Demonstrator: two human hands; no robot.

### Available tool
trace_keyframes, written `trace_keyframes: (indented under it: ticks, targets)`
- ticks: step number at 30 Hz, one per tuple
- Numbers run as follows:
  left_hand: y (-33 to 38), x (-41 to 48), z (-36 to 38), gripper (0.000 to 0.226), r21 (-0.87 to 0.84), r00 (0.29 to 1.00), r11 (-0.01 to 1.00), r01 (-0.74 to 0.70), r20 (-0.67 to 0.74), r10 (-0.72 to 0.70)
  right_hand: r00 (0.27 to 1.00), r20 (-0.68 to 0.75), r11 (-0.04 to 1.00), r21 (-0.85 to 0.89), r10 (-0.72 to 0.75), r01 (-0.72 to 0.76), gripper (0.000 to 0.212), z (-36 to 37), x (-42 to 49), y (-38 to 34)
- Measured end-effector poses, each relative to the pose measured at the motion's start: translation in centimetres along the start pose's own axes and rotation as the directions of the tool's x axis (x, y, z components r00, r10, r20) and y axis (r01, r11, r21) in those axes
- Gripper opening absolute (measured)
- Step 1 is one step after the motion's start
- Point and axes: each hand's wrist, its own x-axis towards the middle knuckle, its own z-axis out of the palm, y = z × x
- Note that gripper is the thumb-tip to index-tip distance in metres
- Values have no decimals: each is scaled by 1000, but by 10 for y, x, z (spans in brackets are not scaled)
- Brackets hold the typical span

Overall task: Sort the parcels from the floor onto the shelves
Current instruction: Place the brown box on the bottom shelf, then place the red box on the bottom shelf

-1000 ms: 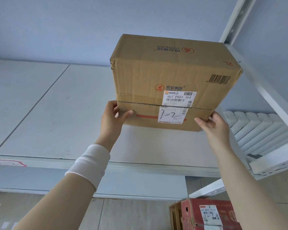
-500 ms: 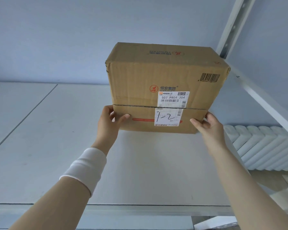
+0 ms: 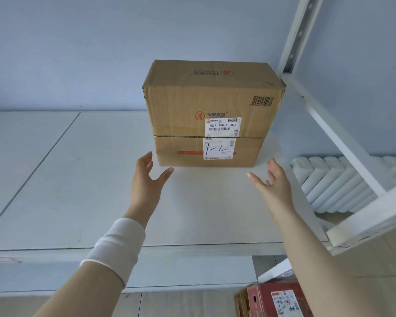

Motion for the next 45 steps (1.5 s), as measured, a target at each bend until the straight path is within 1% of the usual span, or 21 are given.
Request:
trace_keyframes:
  ticks: [2, 6, 10, 14, 18, 22, 25, 27, 30, 33, 36, 40, 43, 45]
  targets:
    - [5, -21, -6, 64, 28, 1000, 1000, 12, 5, -13, 1000, 14, 1000, -28, 4, -3, 79, -3, -24, -4]
    - [20, -64, -17, 58, 28, 999, 999, 15, 42, -16, 1000, 15, 998, -53, 20, -19, 76, -14, -82, -11]
    - [27, -108, -21, 55, 14, 989, 1000, 5, 146, -7, 998, -13, 996, -72, 59, -60, 73, -24, -144, -12]
    - [28, -152, -26, 52, 0, 965, 999, -33, 259, 32, 992, -76, 993, -59, 101, -106, 70, -29, -203, -8]
    - [24, -197, -26, 48, 0, 913, 999, -53, 406, 49, 969, -153, 976, -71, 194, -207, 67, -41, -261, 0]
    - [22, -239, -8, 50, 64, 858, 997, -50, 513, 10, 947, -198, 945, -158, 254, -286, 63, -69, -311, 16]
    - [25, -274, 14, 51, 109, 812, 991, -72, 584, -5, 923, -226, 930, -124, 312, -345, 59, -99, -340, 34]
    - [26, -298, 32, 52, 140, 772, 989, -55, 634, -47, 896, -260, 917, -78, 360, -391, 61, -119, -358, 45]
    - [26, -331, 59, 50, 200, 704, 979, -28, 700, -123, 833, -336, 880, -24, 439, -474, 67, -146, -382, 66]
    - [16, -355, 78, 49, 262, 657, 965, -14, 730, -188, 775, -371, 846, 62, 512, -530, 63, -167, -401, 86]
    - [4, -365, 90, 48, 309, 639, 951, -5, 733, -235, 731, -384, 812, 94, 563, -576, 64, -183, -408, 99]
    - [-13, -357, 108, 46, 339, 635, 940, 40, 718, -286, 696, -364, 763, 70, 619, -642, 65, -198, -393, 120]
    - [-33, -344, 119, 47, 380, 627, 920, 100, 693, -354, 655, -364, 716, 51, 662, -696, 68, -202, -375, 132]
    - [-46, -335, 127, 48, 414, 623, 902, 123, 675, -395, 640, -360, 691, 18, 679, -723, 69, -206, -361, 139]
